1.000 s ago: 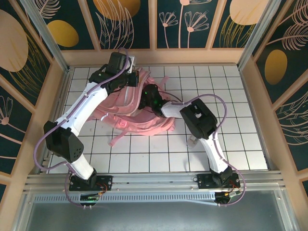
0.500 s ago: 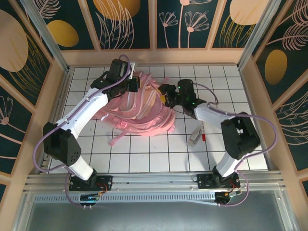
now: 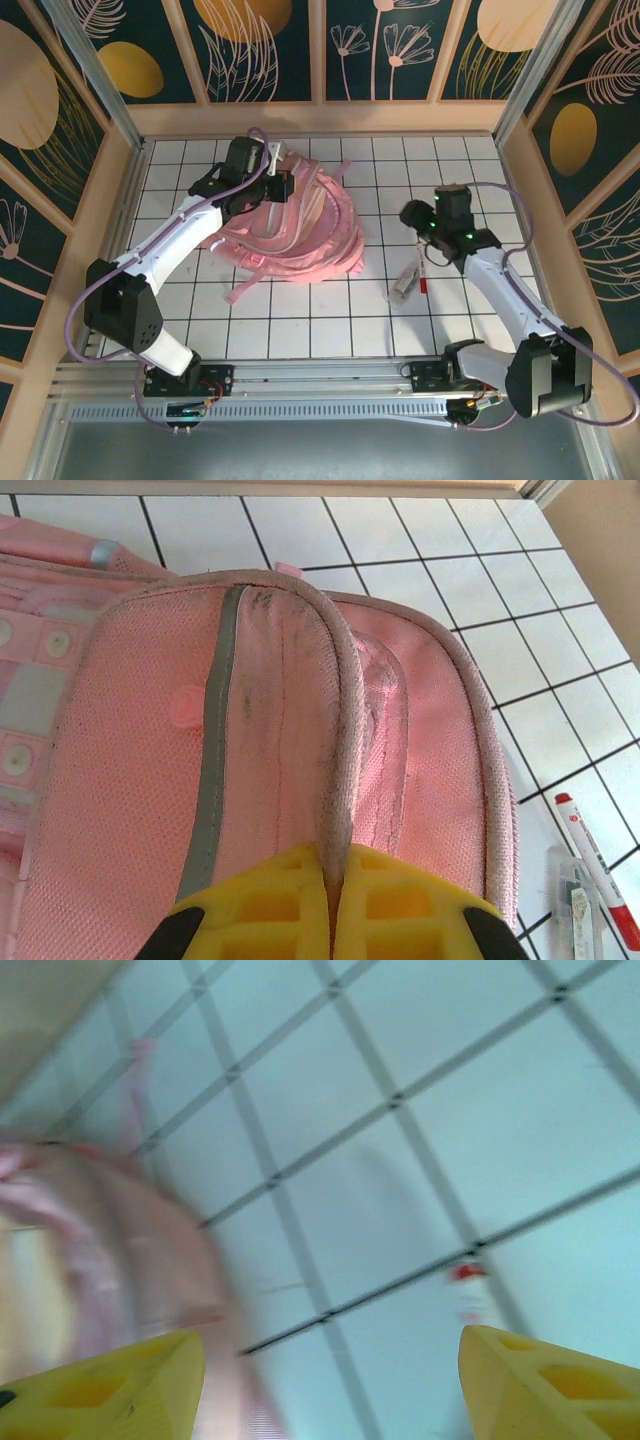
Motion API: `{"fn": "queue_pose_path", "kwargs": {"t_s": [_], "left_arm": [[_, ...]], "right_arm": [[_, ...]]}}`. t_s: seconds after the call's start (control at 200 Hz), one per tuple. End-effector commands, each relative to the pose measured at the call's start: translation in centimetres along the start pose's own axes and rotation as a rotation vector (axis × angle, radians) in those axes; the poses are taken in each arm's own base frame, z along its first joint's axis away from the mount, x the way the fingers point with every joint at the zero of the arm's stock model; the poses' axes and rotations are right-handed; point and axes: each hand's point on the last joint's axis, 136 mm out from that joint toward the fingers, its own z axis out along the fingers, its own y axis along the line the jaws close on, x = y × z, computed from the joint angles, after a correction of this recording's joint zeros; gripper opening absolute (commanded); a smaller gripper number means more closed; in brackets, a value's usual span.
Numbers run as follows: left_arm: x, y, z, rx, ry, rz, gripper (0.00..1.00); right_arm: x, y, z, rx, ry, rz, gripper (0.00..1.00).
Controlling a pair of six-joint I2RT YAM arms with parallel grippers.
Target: Pack the student bag
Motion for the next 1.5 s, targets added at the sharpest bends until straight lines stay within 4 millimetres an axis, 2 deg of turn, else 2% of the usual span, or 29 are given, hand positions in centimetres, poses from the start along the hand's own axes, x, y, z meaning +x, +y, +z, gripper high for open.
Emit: {"fn": "queue_pose_path", "kwargs": {"t_s": [0.0,0.045,0.145,0.275,0.45,0.676,0.736,0.796,0.916,1.026,1.136,1.281,1.391,1.496], "left_arm": [[-0.8,-1.4,-0.4,0.062,-0.031,0.021,0.00],[-0.7,-1.3,-0.2,0.064,-0.024,0.026,0.00],[-0.3,-1.2,0.1,0.060,-0.001,0.033,0.00],[-0.1,-1.3,0.3,0.068,0.020,0.035,0.00],[0.0,-1.3,0.3,0.067,0.024,0.049,0.00],[-0.3,-1.3,0.2,0.063,0.019,0.051,0.00],[-0.2,-1.4,0.3,0.066,0.019,0.044,0.00],[-0.1,-1.4,0.3,0.068,0.020,0.043,0.00],[0.3,-1.2,0.4,0.064,0.031,0.042,0.00],[0.6,-1.0,0.6,0.061,0.036,0.041,0.00],[0.9,-0.8,0.8,0.059,0.040,0.032,0.00],[1.1,-0.8,0.9,0.063,0.037,0.019,0.00],[1.1,-0.8,1.1,0.070,0.036,0.007,0.00],[1.2,-0.9,1.2,0.077,0.040,-0.002,0.00]], "right_arm": [[2.0,-5.5,0.3,0.148,0.087,-0.077,0.68],[2.2,-5.8,0.6,0.133,0.112,-0.101,0.69],[2.8,-5.1,1.1,0.066,0.145,-0.172,0.69],[4.2,-4.5,2.4,0.005,0.225,-0.176,0.69],[5.2,-5.7,4.4,0.044,0.258,-0.171,0.63],[7.2,-5.6,5.9,0.004,0.324,-0.160,0.56],[7.4,-5.9,6.1,0.008,0.328,-0.159,0.52],[7.6,-6.1,6.3,0.012,0.328,-0.159,0.40],[7.3,-6.4,6.4,0.040,0.303,-0.169,0.18],[6.8,-6.4,6.2,0.053,0.278,-0.165,0.10],[6.1,-5.5,5.7,0.031,0.255,-0.143,0.07],[5.1,-2.8,5.6,-0.052,0.234,-0.051,0.04],[4.7,-1.4,6.5,-0.041,0.199,0.016,0.05],[4.7,-1.1,8.1,0.021,0.164,0.050,0.06]]}}
